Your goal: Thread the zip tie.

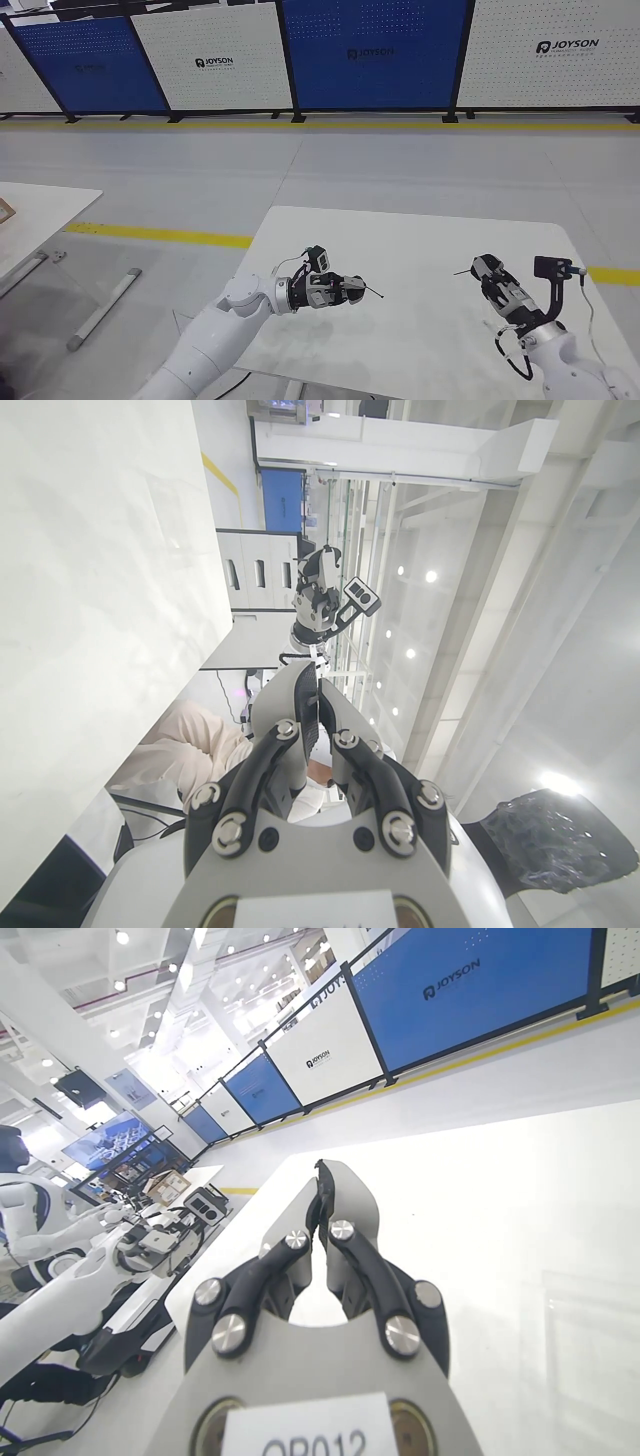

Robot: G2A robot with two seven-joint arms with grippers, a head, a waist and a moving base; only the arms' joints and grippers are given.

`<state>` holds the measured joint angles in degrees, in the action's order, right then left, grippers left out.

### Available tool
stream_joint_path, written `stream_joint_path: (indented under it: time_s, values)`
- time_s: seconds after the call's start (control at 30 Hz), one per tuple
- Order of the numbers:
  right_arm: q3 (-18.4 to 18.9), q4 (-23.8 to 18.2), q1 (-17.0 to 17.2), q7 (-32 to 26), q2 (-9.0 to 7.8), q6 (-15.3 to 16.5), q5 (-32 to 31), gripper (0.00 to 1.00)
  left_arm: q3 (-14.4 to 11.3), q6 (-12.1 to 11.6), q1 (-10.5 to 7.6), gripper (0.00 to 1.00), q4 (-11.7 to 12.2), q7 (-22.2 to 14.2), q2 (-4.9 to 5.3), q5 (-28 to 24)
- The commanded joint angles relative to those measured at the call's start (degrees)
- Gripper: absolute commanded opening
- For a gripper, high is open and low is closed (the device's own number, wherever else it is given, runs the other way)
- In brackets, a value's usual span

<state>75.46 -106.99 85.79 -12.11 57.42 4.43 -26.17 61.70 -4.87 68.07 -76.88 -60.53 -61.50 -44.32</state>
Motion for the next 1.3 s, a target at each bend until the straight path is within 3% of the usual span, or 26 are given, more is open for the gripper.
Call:
stream_joint_path:
  time_s: [0.0,0.17,0.37,0.93,0.97,1.13,1.2,1.27]
  values:
    - [0.00,0.00,0.00,0.00,0.00,0.00,0.00,0.00,-0.76,0.26,0.00,0.00,-0.85,0.80,-0.08,1.16]
    - [0.00,0.00,0.00,0.00,0.00,0.00,0.00,0.00,-3.64,3.87,-1.07,0.00,-1.41,-2.68,-0.20,3.89]
    - [0.00,0.00,0.00,0.00,0.00,0.00,0.00,0.00,-5.97,3.86,-2.88,0.00,0.92,-4.81,-0.65,4.30]
    - [0.00,0.00,0.00,0.00,0.00,0.00,0.00,0.00,-5.97,3.86,-2.88,0.00,0.92,-4.81,-0.65,4.30]
    - [0.00,0.00,0.00,0.00,0.00,0.00,0.00,0.00,-5.98,3.74,-2.86,0.00,0.79,-4.35,-0.66,4.47]
    - [0.00,0.00,0.00,0.00,0.00,0.00,0.00,0.00,-7.80,-0.34,-3.01,0.00,-3.21,5.95,-0.90,14.30]
    - [0.00,0.00,0.00,0.00,0.00,0.00,0.00,0.00,-8.36,-2.08,-3.34,0.00,-3.73,11.52,-1.01,19.66]
    - [0.00,0.00,0.00,0.00,0.00,0.00,0.00,0.00,-9.06,-2.41,-3.60,0.00,-3.97,14.14,-1.19,21.94]
